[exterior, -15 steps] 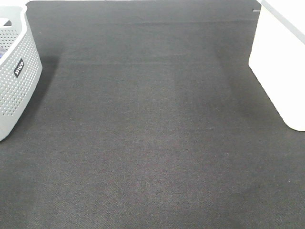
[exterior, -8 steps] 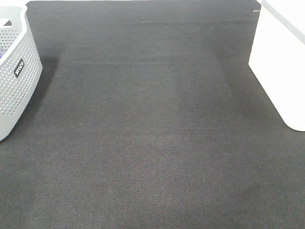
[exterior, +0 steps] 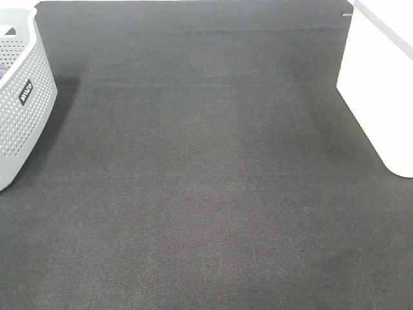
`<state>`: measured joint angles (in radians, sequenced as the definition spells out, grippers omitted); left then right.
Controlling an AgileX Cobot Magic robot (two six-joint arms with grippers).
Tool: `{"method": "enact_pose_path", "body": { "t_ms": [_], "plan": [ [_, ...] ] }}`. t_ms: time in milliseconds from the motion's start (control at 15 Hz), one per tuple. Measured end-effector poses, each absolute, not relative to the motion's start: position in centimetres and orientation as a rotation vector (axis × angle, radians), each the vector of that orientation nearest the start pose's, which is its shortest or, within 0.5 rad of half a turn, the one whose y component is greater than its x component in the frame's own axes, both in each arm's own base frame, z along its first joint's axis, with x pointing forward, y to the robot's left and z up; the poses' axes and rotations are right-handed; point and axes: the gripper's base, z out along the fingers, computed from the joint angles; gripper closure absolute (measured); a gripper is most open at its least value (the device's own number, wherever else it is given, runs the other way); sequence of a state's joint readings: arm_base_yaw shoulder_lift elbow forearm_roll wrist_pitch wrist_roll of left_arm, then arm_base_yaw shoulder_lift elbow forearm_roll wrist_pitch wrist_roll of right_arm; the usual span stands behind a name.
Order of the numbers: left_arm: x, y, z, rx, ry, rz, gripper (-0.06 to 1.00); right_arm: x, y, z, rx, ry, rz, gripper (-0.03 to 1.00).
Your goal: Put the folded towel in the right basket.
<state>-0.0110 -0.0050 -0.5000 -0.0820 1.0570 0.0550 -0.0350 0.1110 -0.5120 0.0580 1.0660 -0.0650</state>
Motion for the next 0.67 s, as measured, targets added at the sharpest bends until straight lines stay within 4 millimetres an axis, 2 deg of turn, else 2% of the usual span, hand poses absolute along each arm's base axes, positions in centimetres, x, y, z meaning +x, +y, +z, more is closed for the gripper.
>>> {"method": "enact_pose_path", "body": {
  "t_ms": [667],
  "plan": [
    [-0.57,-0.64,27.78,0.071,2.032,-0.07,0.07,1.14,0.2,27.74,0.01,2.155,0.008,0.21]
  ]
}}
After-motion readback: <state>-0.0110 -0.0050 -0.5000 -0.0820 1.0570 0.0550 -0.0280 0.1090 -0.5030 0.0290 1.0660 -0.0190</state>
